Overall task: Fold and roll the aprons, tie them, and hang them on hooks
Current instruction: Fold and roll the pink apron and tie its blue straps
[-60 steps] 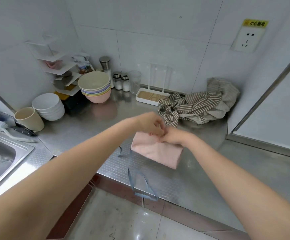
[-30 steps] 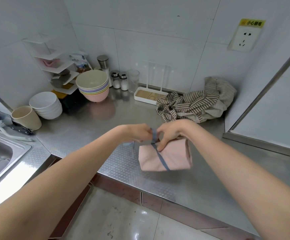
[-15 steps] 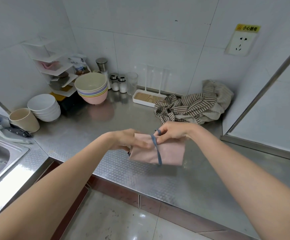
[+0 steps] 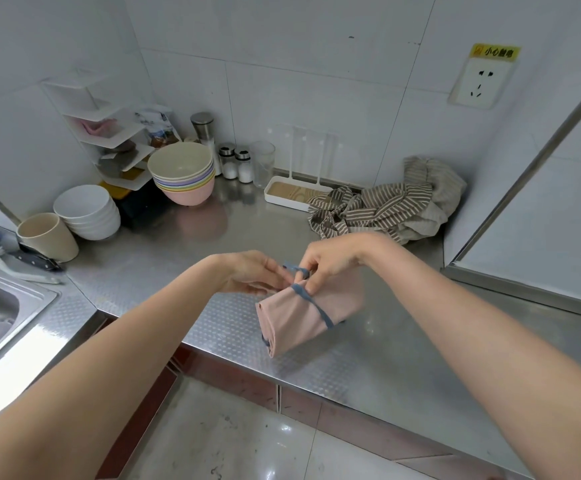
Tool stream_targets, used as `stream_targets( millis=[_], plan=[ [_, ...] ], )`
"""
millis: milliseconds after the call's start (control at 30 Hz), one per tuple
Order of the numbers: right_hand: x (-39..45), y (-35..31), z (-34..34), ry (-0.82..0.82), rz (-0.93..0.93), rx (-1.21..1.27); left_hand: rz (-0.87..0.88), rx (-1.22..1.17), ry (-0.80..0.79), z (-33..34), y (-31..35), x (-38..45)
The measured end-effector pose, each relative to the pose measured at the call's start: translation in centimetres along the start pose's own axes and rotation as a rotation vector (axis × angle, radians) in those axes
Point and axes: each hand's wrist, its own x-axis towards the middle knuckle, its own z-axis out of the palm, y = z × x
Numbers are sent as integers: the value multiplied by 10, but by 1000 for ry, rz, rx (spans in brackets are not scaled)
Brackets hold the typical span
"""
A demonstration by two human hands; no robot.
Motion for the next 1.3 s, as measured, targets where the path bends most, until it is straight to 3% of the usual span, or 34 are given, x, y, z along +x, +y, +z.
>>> stream_targets(
  millis=[133, 267, 333, 467, 533, 667, 833, 1067, 1200, 1300],
  plan=[
    [9, -5, 6, -21, 34, -110, 132, -17, 218, 14, 12, 7],
    [14, 9, 14, 46, 142, -56, 351, 175, 490, 23, 23, 16],
    [13, 19, 19, 141, 178, -16, 454, 287, 533, 32, 28, 12],
    [13, 45, 21, 336, 197, 385, 499, 248, 334, 50, 15, 2],
    [8, 54, 20, 372, 217, 493, 427, 96, 183, 54, 1, 0],
    [4, 65, 16, 440, 206, 801, 313, -264, 63, 53, -21, -3],
    [1, 69, 10, 476, 189, 935, 236, -485, 117, 44, -31, -2],
    [3, 65, -1, 650, -12, 1172, 66, -883, 174, 43, -29, 8],
    [-12, 66, -7, 540, -155, 1274, 7, -1173, 336, 26, -30, 14],
    [-27, 65, -12, 252, -141, 1108, 38, -1043, 273, 19, -22, 5]
  ],
)
